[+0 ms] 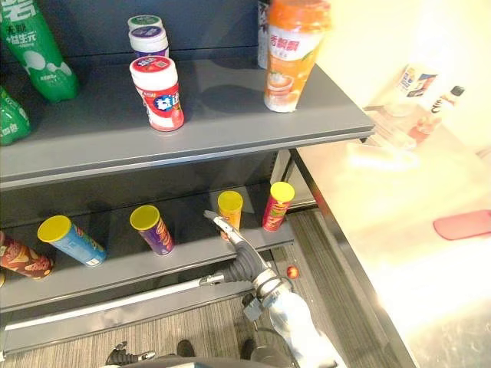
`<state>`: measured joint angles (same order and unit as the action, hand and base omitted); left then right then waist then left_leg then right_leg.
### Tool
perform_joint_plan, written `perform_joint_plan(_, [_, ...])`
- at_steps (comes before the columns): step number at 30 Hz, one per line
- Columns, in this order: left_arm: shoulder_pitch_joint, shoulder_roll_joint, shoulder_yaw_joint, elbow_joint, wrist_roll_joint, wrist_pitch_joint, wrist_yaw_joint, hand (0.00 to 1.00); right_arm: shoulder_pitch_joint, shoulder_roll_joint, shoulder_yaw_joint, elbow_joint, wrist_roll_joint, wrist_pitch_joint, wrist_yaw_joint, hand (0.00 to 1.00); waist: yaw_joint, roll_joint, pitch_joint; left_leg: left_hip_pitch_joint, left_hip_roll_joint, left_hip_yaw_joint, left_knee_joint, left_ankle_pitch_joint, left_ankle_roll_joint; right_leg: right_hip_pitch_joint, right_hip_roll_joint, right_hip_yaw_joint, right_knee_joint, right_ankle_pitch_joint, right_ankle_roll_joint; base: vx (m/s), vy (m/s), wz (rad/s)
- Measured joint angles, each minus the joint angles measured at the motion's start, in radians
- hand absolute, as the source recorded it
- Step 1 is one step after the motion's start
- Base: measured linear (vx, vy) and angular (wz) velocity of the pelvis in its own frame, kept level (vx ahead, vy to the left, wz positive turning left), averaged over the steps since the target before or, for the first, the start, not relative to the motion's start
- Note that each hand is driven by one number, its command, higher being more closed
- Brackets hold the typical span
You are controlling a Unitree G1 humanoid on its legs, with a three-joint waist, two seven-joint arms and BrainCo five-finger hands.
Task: Put the gum and the chips on the shelf.
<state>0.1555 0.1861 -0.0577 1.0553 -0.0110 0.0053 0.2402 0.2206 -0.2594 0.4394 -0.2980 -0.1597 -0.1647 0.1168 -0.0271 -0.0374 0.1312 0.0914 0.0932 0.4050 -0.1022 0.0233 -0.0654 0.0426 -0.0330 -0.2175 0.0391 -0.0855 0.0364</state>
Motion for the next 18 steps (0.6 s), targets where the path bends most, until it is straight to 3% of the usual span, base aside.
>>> perform_joint_plan(3, [0.001, -0.015, 0.033, 0.007, 0.022, 0.001, 0.000, 0.00, 0.044, 0.004, -0.044, 0.026, 0.001, 0.001, 0.002, 0.00, -0.003, 0.005, -0.005, 0.003, 0.000, 0.018, 0.000, -0.002, 0.001, 0.000, 0.001, 0.010, -0.004, 0.007, 0.000, 0.00, 0.009, -0.11])
perform_joint_plan(8, [0.018, -0.030, 0.082, 0.010, 0.013, -0.002, -0.009, 0.00, 0.112, 0.044, -0.149, 0.265, -0.007, 0.012, -0.013, 0.00, -0.004, 0.010, -0.020, 0.017, -0.001, 0.034, 0.000, -0.009, 0.002, 0.003, 0.002, 0.033, -0.005, 0.008, 0.002, 0.04, 0.005, -0.12])
perform_joint_plan(14, [0.045, -0.045, 0.112, 0.011, 0.003, -0.010, -0.024, 0.00, 0.129, 0.084, -0.285, 0.697, -0.079, 0.011, -0.140, 0.00, -0.026, 0.019, -0.030, 0.038, -0.004, 0.054, 0.000, -0.024, -0.004, 0.018, 0.003, 0.054, -0.013, 0.017, 0.000, 0.05, 0.006, -0.10])
perform_joint_plan(18, [0.046, -0.065, 0.164, 0.011, -0.106, -0.010, -0.023, 0.00, 0.128, 0.118, -0.387, 0.865, -0.074, 0.012, -0.243, 0.00, -0.028, 0.027, -0.032, 0.050, -0.005, 0.058, 0.000, -0.027, -0.006, 0.032, 0.003, 0.058, -0.024, 0.019, 0.003, 0.03, -0.003, -0.05])
